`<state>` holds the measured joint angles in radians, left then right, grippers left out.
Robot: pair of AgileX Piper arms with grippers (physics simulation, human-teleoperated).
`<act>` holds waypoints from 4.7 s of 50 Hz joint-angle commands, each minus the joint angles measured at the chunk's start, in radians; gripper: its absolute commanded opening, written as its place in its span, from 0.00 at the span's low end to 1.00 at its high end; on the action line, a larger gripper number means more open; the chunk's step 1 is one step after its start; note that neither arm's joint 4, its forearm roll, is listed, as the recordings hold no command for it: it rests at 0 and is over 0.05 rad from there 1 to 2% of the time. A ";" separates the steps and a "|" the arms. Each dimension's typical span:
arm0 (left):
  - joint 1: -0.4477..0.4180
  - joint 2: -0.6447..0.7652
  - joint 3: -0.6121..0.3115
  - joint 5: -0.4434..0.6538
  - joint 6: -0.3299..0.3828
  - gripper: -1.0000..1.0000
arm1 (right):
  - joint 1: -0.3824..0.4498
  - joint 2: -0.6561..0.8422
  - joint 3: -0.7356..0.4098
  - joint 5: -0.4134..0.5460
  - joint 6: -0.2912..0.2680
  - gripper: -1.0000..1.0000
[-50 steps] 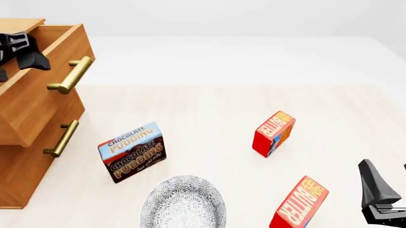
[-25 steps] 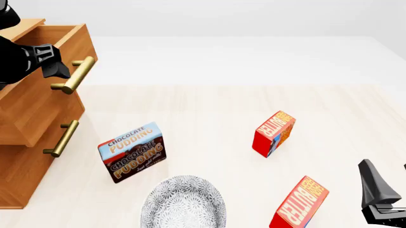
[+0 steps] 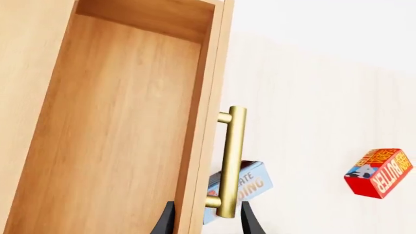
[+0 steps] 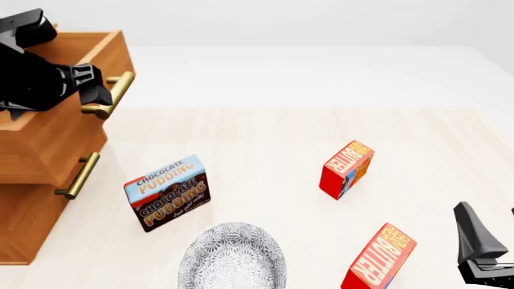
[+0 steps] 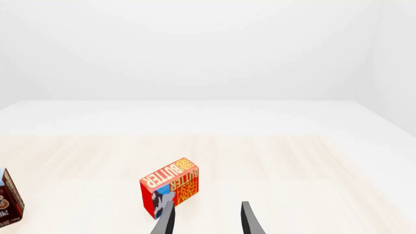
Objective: Put the butter at the front in the top drawer of the cabinet and close it.
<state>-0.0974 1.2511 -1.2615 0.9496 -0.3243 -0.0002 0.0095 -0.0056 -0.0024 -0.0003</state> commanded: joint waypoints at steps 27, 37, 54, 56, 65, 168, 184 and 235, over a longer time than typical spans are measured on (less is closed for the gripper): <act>-0.149 0.035 -0.012 -0.007 -0.021 1.00 | 0.000 -0.002 0.001 0.000 0.000 1.00; -0.181 0.067 -0.028 -0.014 -0.021 1.00 | 0.000 -0.002 0.001 0.000 0.000 1.00; -0.251 0.110 -0.059 -0.031 -0.030 1.00 | 0.000 -0.002 0.001 0.000 0.000 1.00; -0.257 0.110 -0.061 -0.031 -0.031 1.00 | 0.000 -0.002 0.001 0.000 0.000 1.00; -0.281 0.112 -0.062 -0.032 -0.031 1.00 | 0.000 -0.002 0.001 0.000 0.000 1.00; -0.605 0.304 -0.424 -0.045 0.404 1.00 | 0.000 -0.002 0.001 0.000 0.000 1.00; -0.683 0.442 -0.521 -0.069 0.354 1.00 | 0.000 -0.002 0.001 0.000 0.000 1.00; -0.788 0.727 -0.642 -0.200 0.193 1.00 | 0.000 -0.002 0.001 0.000 0.000 1.00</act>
<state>-0.8688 1.9330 -1.8996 0.7846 -0.0988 -0.0002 0.0095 -0.0056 -0.0024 -0.0003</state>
